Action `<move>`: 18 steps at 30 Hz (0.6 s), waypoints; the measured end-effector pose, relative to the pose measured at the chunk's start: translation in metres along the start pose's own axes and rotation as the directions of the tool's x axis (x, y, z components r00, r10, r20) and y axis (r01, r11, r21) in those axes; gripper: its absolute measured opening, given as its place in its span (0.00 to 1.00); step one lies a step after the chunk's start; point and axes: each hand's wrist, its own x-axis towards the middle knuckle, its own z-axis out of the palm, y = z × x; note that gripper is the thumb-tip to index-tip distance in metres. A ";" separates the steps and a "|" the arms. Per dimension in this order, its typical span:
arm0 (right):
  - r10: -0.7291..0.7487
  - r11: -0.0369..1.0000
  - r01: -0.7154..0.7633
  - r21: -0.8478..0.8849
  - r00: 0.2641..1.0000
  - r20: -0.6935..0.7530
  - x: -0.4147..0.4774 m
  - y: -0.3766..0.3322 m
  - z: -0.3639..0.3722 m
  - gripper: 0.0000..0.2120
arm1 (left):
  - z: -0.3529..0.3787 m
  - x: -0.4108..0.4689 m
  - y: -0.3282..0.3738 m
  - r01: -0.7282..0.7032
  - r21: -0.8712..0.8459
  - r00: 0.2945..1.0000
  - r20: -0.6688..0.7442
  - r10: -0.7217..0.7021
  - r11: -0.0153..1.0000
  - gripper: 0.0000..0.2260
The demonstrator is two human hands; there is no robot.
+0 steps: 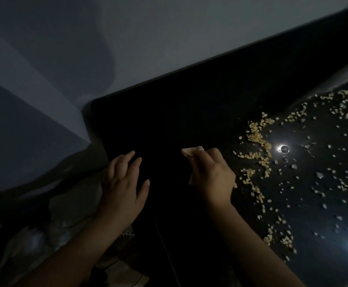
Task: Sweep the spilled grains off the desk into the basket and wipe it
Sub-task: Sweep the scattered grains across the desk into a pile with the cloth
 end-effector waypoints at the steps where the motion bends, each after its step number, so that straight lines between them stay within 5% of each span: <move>1: 0.000 1.000 0.000 -0.008 1.000 -0.016 -0.002 0.006 0.001 0.09 | -0.001 0.000 0.002 -0.011 -0.006 1.000 -0.002 0.011 1.000 0.27; 10: 0.262 0.946 -0.296 -0.130 0.938 -0.226 0.053 0.095 -0.051 0.16 | 0.006 -0.009 0.040 -0.142 -0.082 0.990 -0.017 0.141 0.986 0.25; 18: 0.117 0.991 -0.107 0.074 0.983 -0.139 -0.045 0.022 -0.074 0.09 | 0.012 -0.023 0.057 -0.180 -0.075 0.978 0.090 0.187 0.981 0.26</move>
